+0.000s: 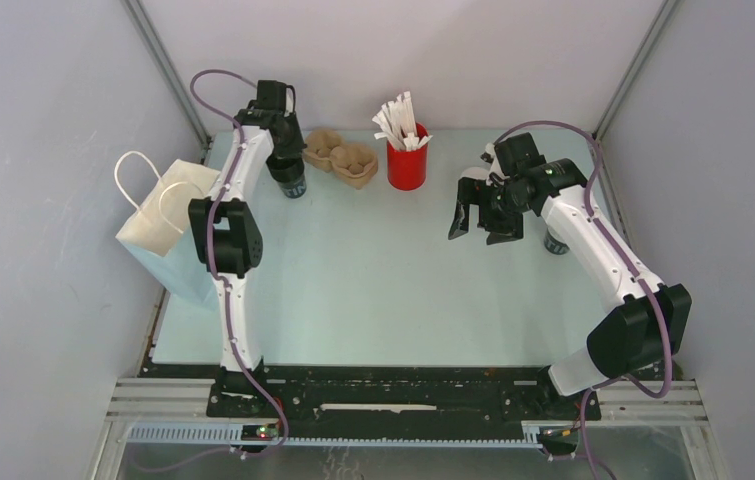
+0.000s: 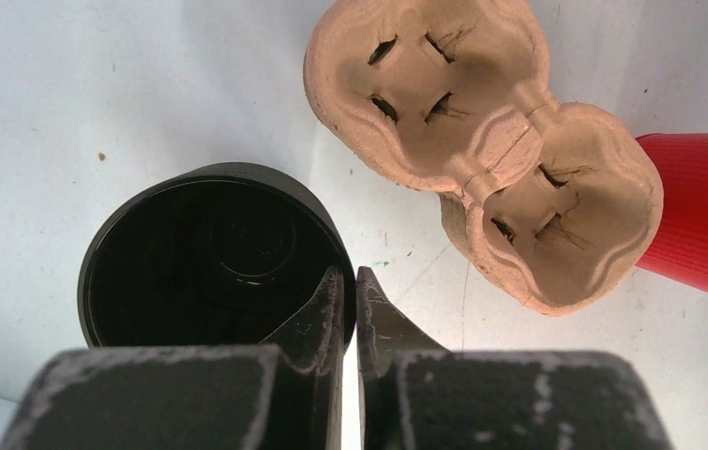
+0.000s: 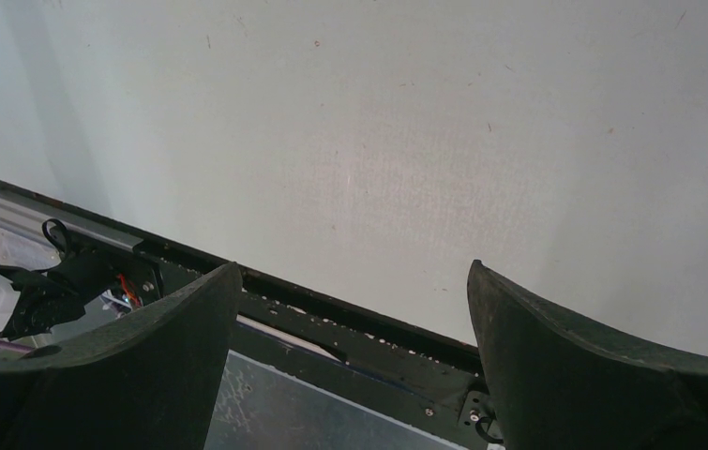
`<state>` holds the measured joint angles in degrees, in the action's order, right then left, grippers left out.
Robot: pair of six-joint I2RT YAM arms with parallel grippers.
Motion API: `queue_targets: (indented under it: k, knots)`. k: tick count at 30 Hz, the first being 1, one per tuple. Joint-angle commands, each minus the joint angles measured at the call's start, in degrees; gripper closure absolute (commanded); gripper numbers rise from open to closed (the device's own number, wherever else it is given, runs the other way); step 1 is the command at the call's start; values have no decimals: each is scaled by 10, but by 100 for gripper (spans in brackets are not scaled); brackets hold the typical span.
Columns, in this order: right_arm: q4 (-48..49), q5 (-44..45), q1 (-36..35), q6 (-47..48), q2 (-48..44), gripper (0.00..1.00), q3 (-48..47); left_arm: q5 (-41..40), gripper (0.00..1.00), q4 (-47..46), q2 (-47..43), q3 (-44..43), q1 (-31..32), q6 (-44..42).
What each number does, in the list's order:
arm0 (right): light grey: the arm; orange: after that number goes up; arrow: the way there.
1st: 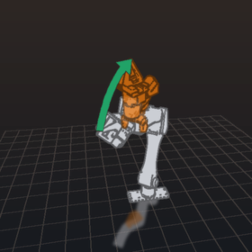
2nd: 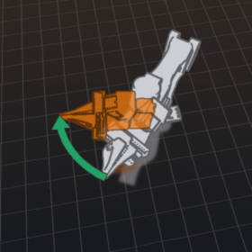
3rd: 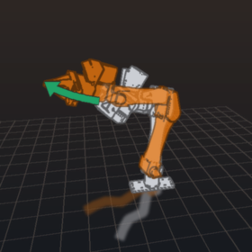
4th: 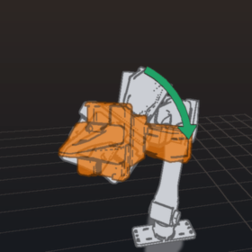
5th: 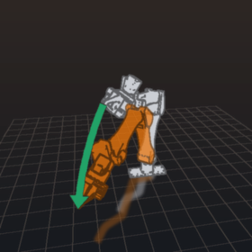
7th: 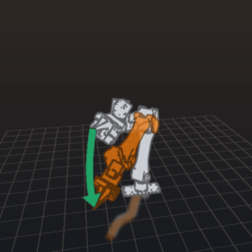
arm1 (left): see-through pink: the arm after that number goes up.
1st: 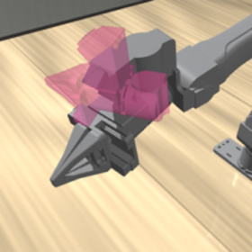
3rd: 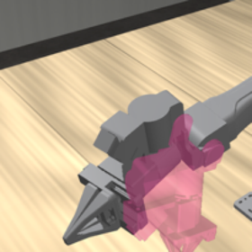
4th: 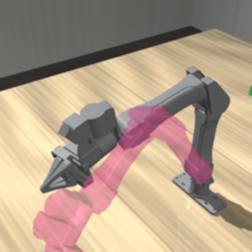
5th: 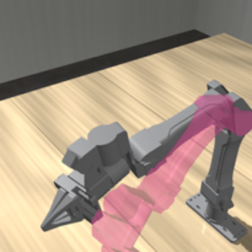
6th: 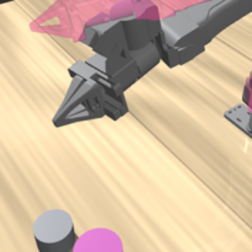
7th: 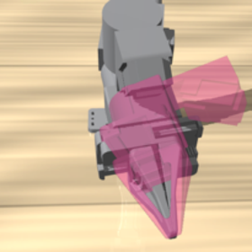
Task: Pack the takeout coffee
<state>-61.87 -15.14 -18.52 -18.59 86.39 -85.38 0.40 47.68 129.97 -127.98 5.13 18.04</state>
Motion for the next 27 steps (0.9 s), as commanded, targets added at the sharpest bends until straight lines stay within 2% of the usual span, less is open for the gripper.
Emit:
queue_targets:
  k: [1,17,24,27]
  knots:
    - [11,-5,-3,-4,2,2,2,-20,98,-3,-30,8,5,-16]
    - [12,-10,-4,-2,4,2,4,-135,100,53,-25,-57,50,-62]
    - [15,-12,-5,-3,4,2,7,-52,100,51,-29,-56,37,-20]
    - [15,-12,-5,-3,4,2,7,-44,100,50,-30,-59,34,-10]
